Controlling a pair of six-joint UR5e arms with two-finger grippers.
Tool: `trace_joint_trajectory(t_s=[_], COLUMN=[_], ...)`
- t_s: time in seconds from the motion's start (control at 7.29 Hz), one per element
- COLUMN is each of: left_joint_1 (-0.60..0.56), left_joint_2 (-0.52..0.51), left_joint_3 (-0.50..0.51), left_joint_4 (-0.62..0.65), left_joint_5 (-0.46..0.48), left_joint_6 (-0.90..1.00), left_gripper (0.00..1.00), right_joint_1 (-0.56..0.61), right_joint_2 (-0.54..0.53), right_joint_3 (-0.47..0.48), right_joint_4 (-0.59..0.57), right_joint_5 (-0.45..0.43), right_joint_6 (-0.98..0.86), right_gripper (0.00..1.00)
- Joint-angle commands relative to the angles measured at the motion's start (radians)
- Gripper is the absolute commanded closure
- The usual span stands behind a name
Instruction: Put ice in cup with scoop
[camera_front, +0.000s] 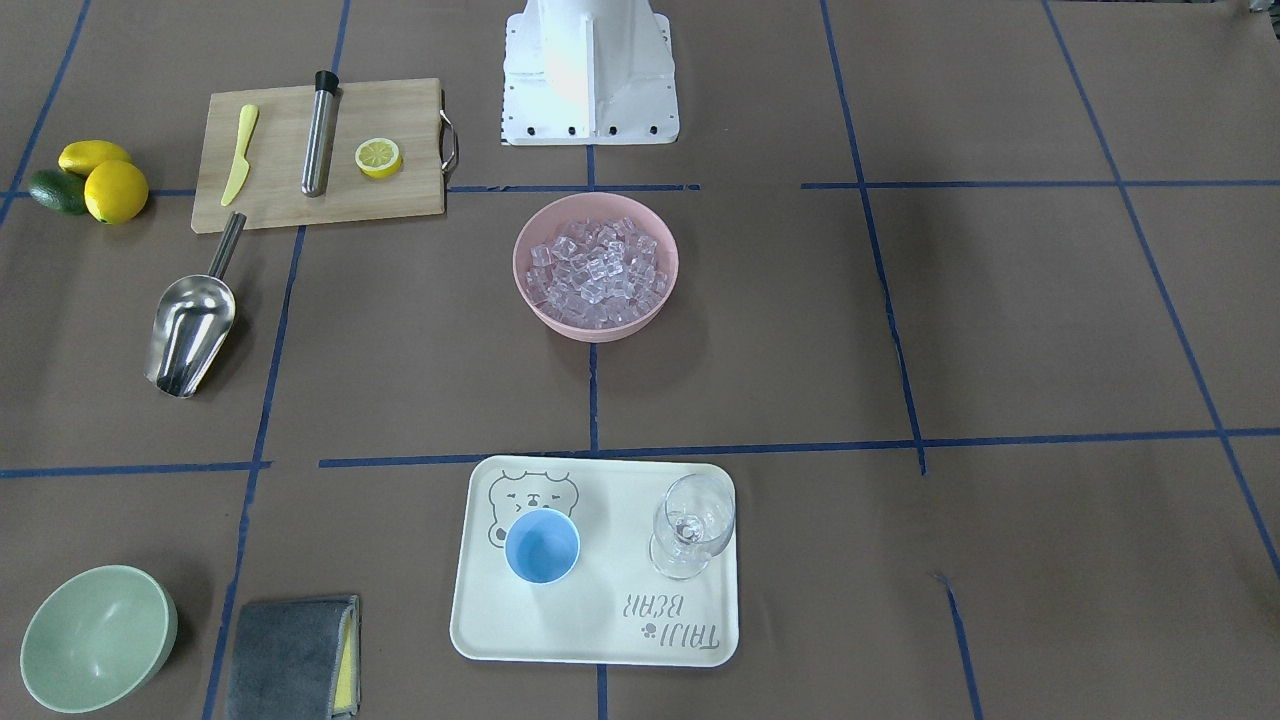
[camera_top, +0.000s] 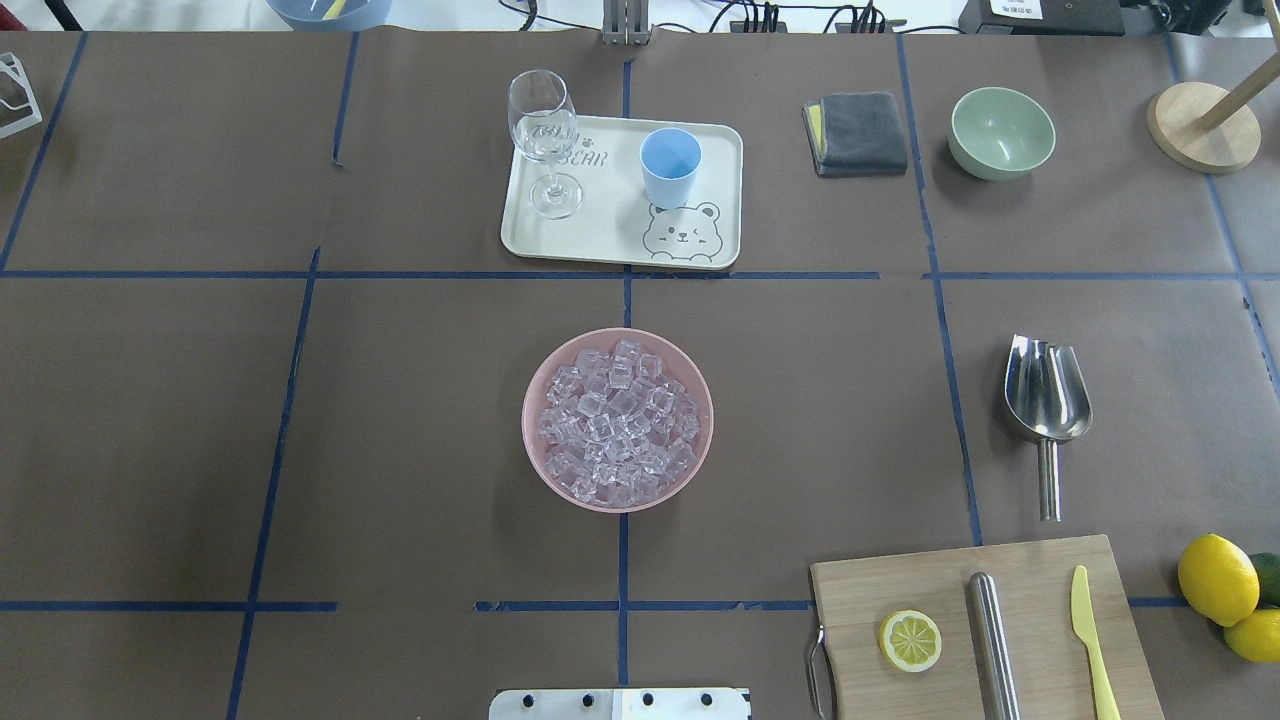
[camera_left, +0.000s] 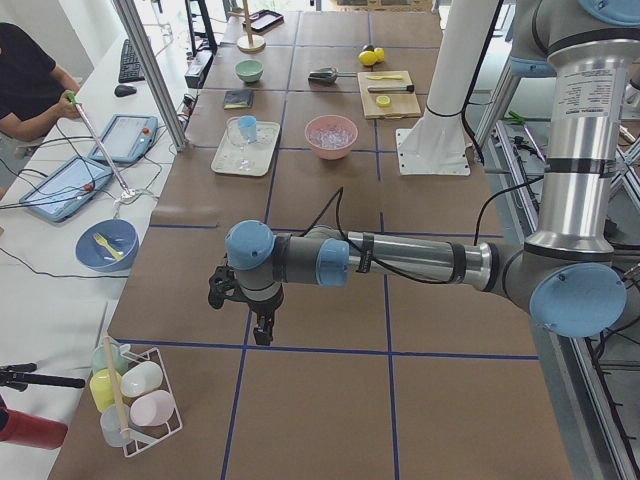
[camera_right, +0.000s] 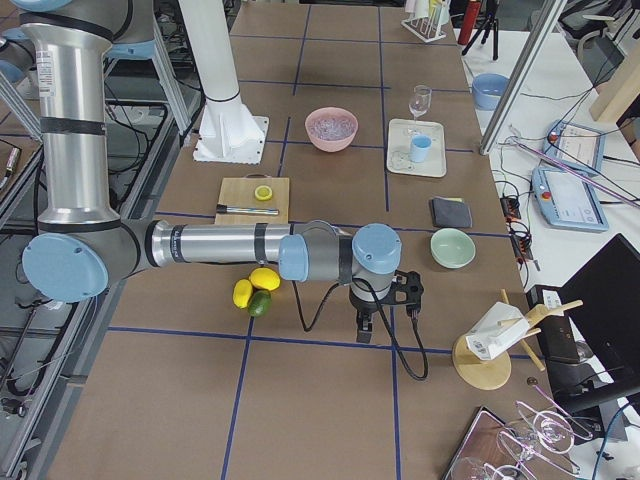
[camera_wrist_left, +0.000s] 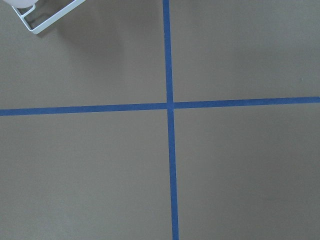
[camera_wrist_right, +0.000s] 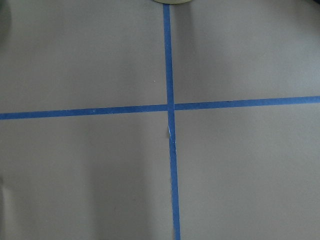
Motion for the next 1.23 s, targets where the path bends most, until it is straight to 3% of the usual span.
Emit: trace_joint_trajectory(t_s=[0.0, 0.27, 0.69, 1.1], left_joint_1=[0.000, 0.000, 0.005, 0.207], left_joint_2=[0.000, 0.000, 0.000, -0.101], left_joint_3=[-0.005, -0.017, -0.020, -0.044], left_joint_4=[-0.002, -0.078, -0.292, -0.381], left_joint_5=[0.000, -0.002, -0.005, -0.040], left_joint_6=[0.004, 0.001, -0.002, 0.004], left_gripper=[0.00, 0.00, 0.00, 0.00], right_joint_1=[0.000, 0.000, -0.127, -0.186], right_joint_2=[-0.002, 0.008, 0.066, 0.097], right_joint_3=[-0.002, 0.002, 0.077, 0.093], right_joint_4=[0.002, 0.002, 0.020, 0.020], right_joint_5=[0.009, 0.012, 0.004, 0.035], right_joint_6=[-0.011, 0.001, 0.058, 0.081], right_gripper=[0.00, 0.00, 0.00, 0.00])
